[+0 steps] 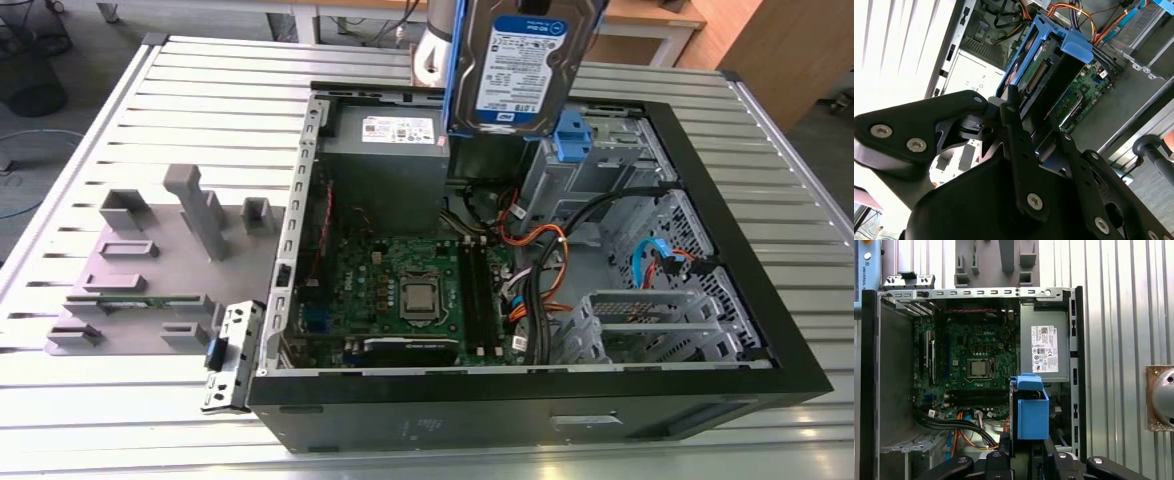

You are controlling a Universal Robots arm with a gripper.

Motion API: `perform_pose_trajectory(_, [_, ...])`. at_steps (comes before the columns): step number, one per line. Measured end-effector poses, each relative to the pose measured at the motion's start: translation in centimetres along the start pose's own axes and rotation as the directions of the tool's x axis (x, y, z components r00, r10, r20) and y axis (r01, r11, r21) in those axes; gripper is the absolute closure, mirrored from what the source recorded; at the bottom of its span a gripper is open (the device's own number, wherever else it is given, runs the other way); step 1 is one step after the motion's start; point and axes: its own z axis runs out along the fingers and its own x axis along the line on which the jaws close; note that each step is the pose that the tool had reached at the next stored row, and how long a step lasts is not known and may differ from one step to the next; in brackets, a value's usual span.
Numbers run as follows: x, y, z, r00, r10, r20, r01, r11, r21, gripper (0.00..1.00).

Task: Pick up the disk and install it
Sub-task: 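Pick up the disk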

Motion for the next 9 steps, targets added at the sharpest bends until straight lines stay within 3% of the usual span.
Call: perform_pose_trajectory(9, [0.54,-0.02,0.00,0.9999,0.000,-0.0107,0.000,1.0000,0.0004,0.65])
